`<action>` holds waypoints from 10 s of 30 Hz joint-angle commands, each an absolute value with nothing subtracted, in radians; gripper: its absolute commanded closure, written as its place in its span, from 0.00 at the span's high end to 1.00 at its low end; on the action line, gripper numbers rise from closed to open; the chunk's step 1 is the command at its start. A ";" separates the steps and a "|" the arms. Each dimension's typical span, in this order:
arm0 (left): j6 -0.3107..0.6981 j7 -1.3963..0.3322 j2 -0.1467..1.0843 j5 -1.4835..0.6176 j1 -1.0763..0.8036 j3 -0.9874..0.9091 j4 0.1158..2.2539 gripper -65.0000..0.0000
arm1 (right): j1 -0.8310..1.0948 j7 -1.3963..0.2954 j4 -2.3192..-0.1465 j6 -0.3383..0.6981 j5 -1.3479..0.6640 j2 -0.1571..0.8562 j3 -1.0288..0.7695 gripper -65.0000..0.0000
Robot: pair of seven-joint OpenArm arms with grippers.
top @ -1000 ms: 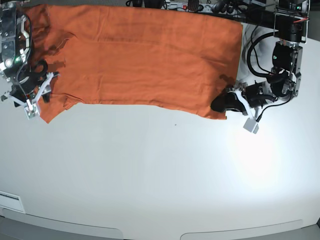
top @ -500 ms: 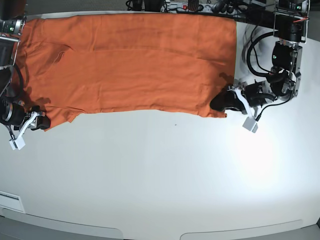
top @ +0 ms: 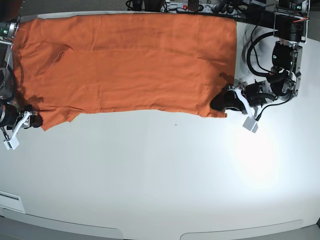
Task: Fold the T-shirt properly
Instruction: 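Move the right gripper to the sleeve-side hem corner and grasp it, then lift the hem with both grippers and fold it over onto the collar edge, then open the left gripper and move it away from the folded shirt, then grasp the folded end of the shirt with the left gripper, then fold the grasped end toward the right gripper, laying it mid-shirt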
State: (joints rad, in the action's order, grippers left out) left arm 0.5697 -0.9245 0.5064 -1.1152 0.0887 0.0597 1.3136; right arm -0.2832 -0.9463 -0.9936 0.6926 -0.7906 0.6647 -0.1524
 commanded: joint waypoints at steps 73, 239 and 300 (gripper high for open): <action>0.698 -0.846 0.587 -1.052 0.490 0.337 1.232 0.00 | -0.341 -0.865 -1.132 0.698 -0.894 0.722 -0.040 0.00; 0.590 -1.396 0.496 -1.484 0.080 -0.276 1.393 0.00 | 0.152 -0.831 -1.407 0.698 -0.700 0.546 -0.315 0.00; 0.616 -1.040 -0.157 -0.833 -0.067 0.013 1.810 0.00 | 0.155 -0.842 -1.407 0.698 -0.703 0.546 -0.315 0.00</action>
